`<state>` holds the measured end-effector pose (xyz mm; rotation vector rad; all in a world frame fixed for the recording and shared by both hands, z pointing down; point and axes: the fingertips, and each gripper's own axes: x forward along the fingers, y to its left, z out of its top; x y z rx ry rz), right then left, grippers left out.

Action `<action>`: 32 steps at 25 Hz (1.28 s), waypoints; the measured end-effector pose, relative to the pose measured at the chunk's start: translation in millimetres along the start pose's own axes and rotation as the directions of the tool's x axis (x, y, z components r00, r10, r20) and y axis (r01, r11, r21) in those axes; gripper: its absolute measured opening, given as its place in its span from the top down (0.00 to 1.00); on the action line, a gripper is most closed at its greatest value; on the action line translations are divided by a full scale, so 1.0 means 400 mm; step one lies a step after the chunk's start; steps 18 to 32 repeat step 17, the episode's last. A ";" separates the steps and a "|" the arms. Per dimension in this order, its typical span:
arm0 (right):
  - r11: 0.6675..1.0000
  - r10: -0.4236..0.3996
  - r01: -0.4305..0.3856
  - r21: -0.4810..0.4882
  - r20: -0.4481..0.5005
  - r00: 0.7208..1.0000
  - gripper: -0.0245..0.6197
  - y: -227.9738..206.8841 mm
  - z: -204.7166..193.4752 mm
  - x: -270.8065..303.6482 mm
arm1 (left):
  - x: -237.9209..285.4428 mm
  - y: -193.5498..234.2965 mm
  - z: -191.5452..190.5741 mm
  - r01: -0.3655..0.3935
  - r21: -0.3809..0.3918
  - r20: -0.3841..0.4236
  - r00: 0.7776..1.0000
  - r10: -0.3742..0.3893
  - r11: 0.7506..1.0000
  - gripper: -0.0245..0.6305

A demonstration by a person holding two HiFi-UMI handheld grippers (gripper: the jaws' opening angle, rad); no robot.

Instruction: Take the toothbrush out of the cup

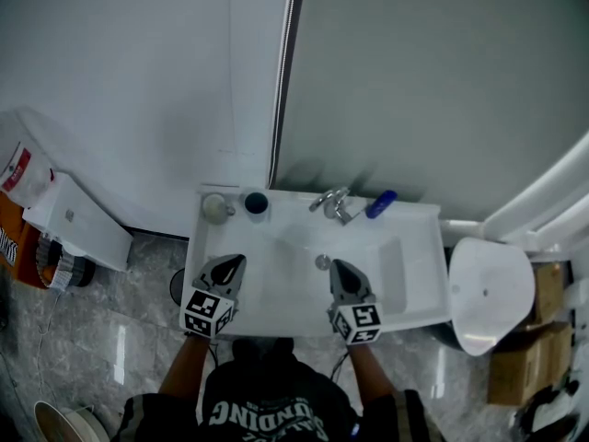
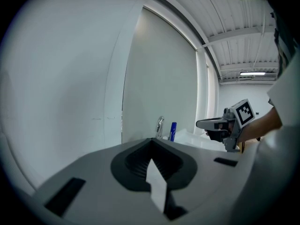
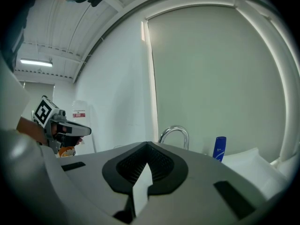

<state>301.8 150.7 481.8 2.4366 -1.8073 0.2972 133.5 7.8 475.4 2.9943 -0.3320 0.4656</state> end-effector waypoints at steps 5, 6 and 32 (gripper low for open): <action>1.000 0.018 -0.018 -0.006 0.007 1.000 0.97 0.010 0.006 0.014 | 0.004 0.002 -0.002 -0.004 -0.003 -0.006 1.000 0.003 1.000 0.96; 1.000 0.019 -0.019 -0.013 0.005 1.000 0.97 0.012 0.009 0.016 | 0.005 0.003 -0.001 -0.004 -0.003 -0.006 1.000 0.004 1.000 0.96; 0.999 0.036 -0.036 -0.001 0.003 0.999 0.97 0.021 0.033 0.037 | 0.011 0.019 0.000 -0.007 -0.012 -0.006 1.000 0.006 1.000 0.96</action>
